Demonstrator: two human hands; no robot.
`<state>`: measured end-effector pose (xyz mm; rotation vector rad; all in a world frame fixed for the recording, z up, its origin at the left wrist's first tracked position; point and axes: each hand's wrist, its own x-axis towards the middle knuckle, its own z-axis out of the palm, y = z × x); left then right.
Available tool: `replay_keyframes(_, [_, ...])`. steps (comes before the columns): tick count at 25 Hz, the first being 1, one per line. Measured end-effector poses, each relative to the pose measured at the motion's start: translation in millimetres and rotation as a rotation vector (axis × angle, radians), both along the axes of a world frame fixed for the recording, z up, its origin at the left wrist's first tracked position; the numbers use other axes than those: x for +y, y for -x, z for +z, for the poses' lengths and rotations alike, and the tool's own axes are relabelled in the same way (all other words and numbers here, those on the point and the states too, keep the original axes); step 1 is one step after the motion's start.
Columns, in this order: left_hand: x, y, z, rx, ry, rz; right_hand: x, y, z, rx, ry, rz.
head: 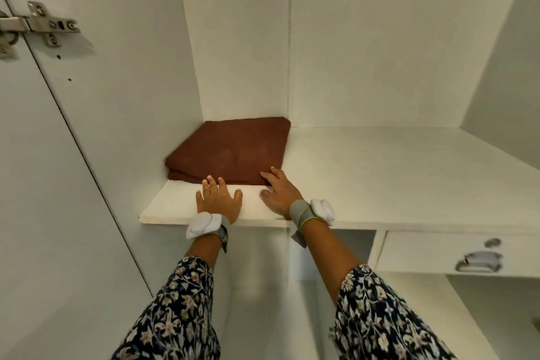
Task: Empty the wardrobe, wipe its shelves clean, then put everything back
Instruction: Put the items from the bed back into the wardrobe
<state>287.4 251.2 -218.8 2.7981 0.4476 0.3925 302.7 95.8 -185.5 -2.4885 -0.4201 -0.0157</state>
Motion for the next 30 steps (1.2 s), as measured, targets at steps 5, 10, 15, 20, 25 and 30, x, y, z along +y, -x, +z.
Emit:
replay_keyframes(5, [-20.9,60.6,-6.5,-0.038,-0.005,-0.128,-26.8,78.4,-1.4,-0.018,-0.429,-0.111])
replay_keyframes(10, [-96.8,117.6,-20.0,-0.319,0.356,-0.395,-55.2,146.2,-18.2,-0.214,-0.646,-0.297])
replay_keyframes(15, [-176.5,166.7,-44.4,-0.322,0.588,-0.616,-127.9,217.7,-46.8,-0.245,-0.776,-0.622])
replay_keyframes(20, [-279.0,240.4,-73.4,-0.062,0.766,-0.839,-219.3,316.0,-89.6,-0.266,-0.653,-0.859])
replay_keyframes(25, [-387.6,363.7,-115.8,0.218,0.78,-1.047,-317.4,476.7,-129.2,-0.227,-0.586,-1.154])
replay_keyframes(30, [-488.5,523.9,-148.3,0.439,0.748,-1.278,-384.1,660.2,-166.0,-0.144,-0.525,-1.383])
